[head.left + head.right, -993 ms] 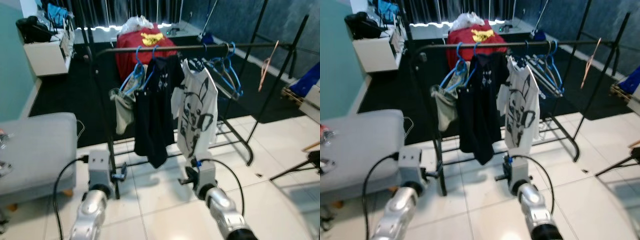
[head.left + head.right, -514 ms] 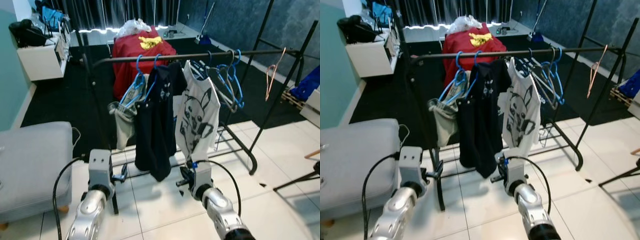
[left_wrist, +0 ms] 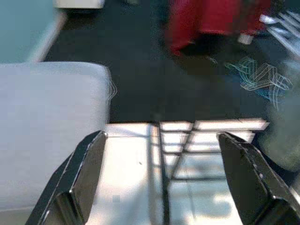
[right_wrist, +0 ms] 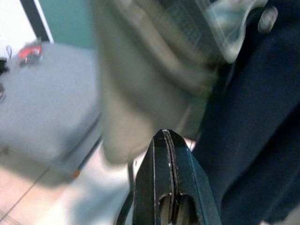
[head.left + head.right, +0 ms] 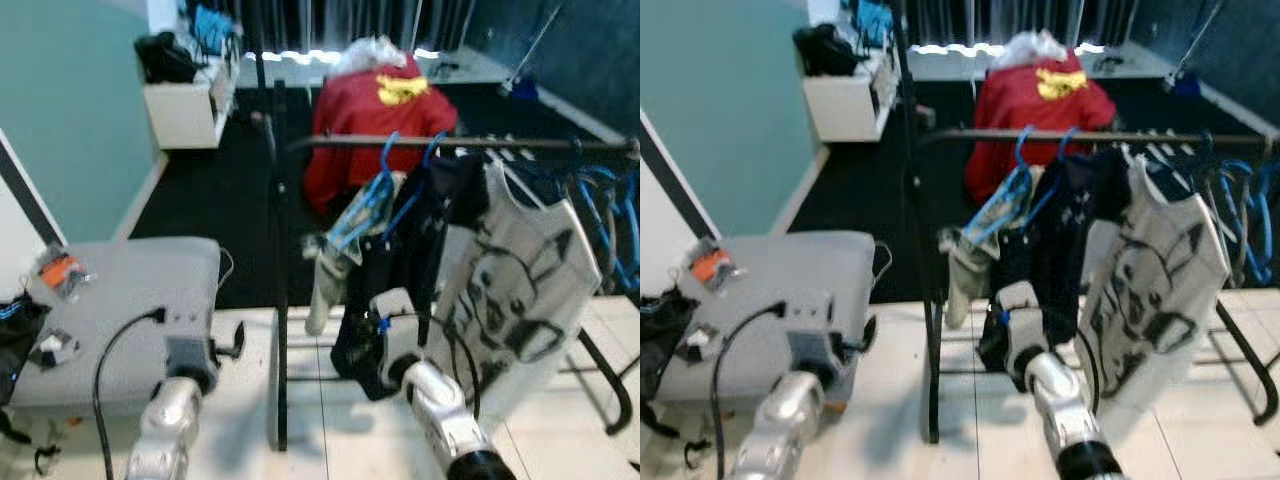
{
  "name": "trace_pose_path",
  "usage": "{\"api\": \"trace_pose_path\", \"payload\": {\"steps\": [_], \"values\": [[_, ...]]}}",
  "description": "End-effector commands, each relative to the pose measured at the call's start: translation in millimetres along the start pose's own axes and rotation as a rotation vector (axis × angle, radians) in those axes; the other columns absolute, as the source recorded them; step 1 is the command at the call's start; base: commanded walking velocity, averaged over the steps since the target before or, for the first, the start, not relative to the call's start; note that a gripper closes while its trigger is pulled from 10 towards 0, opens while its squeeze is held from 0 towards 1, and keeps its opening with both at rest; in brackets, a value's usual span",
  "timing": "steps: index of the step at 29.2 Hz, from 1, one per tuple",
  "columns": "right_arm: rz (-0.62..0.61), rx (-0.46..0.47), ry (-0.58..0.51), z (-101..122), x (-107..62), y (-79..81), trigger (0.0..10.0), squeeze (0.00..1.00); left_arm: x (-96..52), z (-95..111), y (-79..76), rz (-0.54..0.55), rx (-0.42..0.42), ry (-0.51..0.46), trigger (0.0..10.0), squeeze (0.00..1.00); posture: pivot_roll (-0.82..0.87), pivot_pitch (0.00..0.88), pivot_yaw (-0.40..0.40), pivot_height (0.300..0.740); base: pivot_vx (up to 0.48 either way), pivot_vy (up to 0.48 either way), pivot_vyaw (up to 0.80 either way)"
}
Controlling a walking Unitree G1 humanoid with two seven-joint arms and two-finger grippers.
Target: Hang hanger
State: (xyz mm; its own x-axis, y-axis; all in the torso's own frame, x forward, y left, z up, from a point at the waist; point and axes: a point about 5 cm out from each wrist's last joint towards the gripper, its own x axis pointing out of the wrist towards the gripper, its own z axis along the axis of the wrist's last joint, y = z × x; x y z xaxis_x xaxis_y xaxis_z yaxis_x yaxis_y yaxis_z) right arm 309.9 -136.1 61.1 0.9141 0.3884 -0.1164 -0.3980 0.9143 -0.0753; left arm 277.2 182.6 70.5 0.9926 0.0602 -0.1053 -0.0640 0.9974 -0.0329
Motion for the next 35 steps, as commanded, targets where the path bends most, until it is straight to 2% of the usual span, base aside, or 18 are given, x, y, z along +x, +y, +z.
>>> {"api": "trace_pose_path", "payload": {"steps": [1,3,6,7,8,10,11,12,15,21,23,27,30,34,35], "values": [[-0.008,-0.016,-0.084,14.3,2.9,-1.8,10.0,0.00,-1.0,1.0,7.5,0.018,0.004,-0.006,10.0,0.00,-0.03,0.000,-0.028,0.740,0.319,0.000,0.00],[-0.010,-0.021,-0.101,16.9,3.4,-2.0,10.0,0.00,-0.6,1.2,8.5,0.018,0.007,-0.006,10.0,0.00,-0.03,0.000,-0.028,0.740,0.319,0.000,0.00],[-0.020,-0.075,-0.317,56.8,6.1,-2.7,10.0,0.00,2.0,2.6,12.6,0.031,0.006,-0.010,10.0,0.00,-0.04,0.000,-0.027,0.740,0.320,0.000,0.00],[-0.020,-0.075,-0.317,56.8,6.1,-2.7,10.0,0.00,2.0,2.6,12.6,0.031,0.006,-0.010,10.0,0.00,-0.04,0.000,-0.027,0.740,0.319,0.000,0.00],[-0.021,-0.087,-0.379,68.8,5.7,-2.3,10.0,0.00,2.5,0.9,12.8,0.033,0.002,-0.003,10.0,0.00,-0.04,0.000,-0.027,0.740,0.319,0.000,0.00],[-0.020,-0.098,-0.413,75.7,5.1,-1.7,10.0,0.00,2.4,-1.9,12.3,0.031,-0.004,0.009,10.0,0.00,-0.04,0.000,-0.027,0.740,0.319,0.000,0.00],[-0.020,-0.098,-0.413,75.7,5.1,-1.7,10.0,0.00,2.4,-1.9,12.3,0.031,-0.004,0.009,10.0,0.00,-0.04,0.000,-0.027,0.740,0.319,0.000,0.00],[-0.023,-0.112,-0.430,79.6,4.9,-0.5,10.0,0.00,0.9,-10.8,7.8,-0.001,-0.019,0.041,10.0,0.00,-0.04,0.000,-0.027,0.740,0.000,0.000,0.00],[-0.039,-0.130,-0.432,80.1,4.3,0.6,10.0,0.00,-6.6,-34.2,-6.4,-0.094,0.007,0.143,10.0,0.00,-0.05,0.000,-0.016,0.740,0.000,0.000,0.00],[-0.040,-0.136,-0.428,76.9,2.7,0.8,10.0,0.00,-9.3,-38.7,-8.7,-0.102,0.018,0.158,10.0,0.00,-0.05,0.000,-0.011,0.740,0.000,0.000,0.00],[-0.068,-0.132,-0.394,64.1,-4.4,-1.7,10.0,0.00,-11.7,-45.6,-10.4,-0.120,0.032,0.186,10.0,0.00,-0.05,0.000,0.004,0.740,0.000,0.000,0.00],[-0.119,-0.114,-0.385,57.4,-11.8,-6.5,10.0,0.00,-11.6,-48.4,-10.6,-0.133,0.040,0.197,10.0,0.00,-0.07,0.000,0.016,0.740,0.000,0.000,0.00],[-0.152,-0.130,-0.450,67.1,-19.1,-9.9,10.0,0.00,-7.3,-50.0,-12.0,-0.153,0.049,0.199,10.0,0.00,-0.07,0.000,0.026,0.740,0.000,0.000,0.00],[-0.191,-0.130,-0.475,72.6,-21.7,-13.6,10.0,0.00,-3.7,-44.6,-14.4,-0.165,0.056,0.169,10.0,0.00,-0.07,0.000,0.018,0.740,0.000,0.000,0.00],[-0.240,-0.123,-0.459,73.9,-21.6,-19.3,10.0,0.00,-2.0,-39.8,-15.4,-0.165,0.046,0.146,10.0,0.00,-0.07,0.000,0.015,0.740,0.000,0.000,0.00]]}}
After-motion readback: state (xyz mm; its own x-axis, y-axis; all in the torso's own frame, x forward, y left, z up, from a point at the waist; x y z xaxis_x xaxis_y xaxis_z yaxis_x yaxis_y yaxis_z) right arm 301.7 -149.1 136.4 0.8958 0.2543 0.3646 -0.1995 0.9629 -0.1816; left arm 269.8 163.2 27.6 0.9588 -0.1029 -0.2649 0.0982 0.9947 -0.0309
